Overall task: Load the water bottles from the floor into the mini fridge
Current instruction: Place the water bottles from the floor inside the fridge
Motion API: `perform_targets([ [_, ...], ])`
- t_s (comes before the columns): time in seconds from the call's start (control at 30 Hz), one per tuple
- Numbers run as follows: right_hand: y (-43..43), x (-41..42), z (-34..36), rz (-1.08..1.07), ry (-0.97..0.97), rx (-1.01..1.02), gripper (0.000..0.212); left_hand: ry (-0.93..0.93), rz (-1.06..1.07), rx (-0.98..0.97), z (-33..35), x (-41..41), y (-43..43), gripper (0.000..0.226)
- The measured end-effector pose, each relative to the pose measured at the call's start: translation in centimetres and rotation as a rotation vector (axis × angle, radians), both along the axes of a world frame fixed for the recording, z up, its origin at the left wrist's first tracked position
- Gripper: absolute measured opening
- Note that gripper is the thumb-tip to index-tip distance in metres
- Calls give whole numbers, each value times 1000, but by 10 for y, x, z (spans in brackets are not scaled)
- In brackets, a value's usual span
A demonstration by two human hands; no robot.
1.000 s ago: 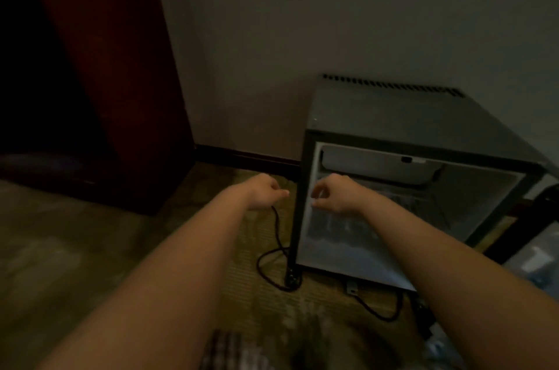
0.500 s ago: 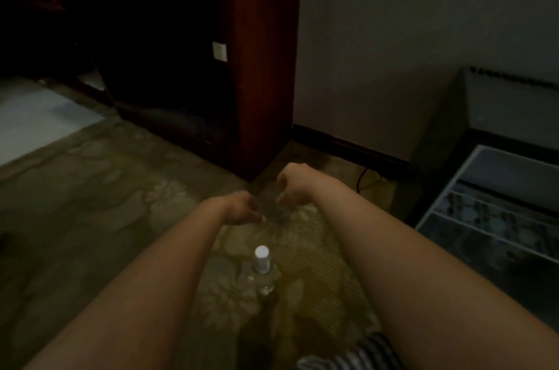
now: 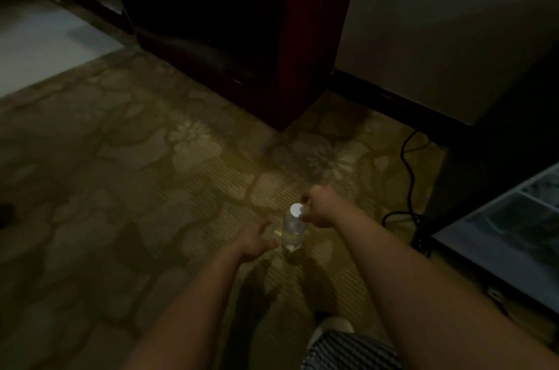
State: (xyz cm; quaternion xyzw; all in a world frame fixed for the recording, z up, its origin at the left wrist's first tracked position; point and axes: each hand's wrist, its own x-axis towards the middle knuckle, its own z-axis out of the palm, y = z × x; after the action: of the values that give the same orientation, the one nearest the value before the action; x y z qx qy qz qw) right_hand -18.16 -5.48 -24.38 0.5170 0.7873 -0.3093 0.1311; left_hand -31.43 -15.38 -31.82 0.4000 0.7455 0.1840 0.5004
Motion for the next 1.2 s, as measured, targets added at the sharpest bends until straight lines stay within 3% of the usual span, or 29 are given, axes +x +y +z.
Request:
perform_targets([
  [0.2,5,-6,-33,46,-12,2,44,-130,5,130,-24,19,8,72],
  [0.4,1,-5,-55,10,4,22,43,-154,67,152,-40,28,11,70],
  [0.53,-1,-6,-50,55,-30,10,37,-129,55,135,-38,28,7,80],
  [0.8,-4,9,4,193,30,-14,31,-142,27,196,-17,40,3,61],
  [0.97,-6,17,44,231,117,33,28,-119,131,328,6,49,5,81],
  [1.1,-12,44,81,191,178,116,31,-123,75,415,48,71,6,57],
  [1.2,-20,71,111,115,250,174,28,-112,23,484,81,88,9,52],
])
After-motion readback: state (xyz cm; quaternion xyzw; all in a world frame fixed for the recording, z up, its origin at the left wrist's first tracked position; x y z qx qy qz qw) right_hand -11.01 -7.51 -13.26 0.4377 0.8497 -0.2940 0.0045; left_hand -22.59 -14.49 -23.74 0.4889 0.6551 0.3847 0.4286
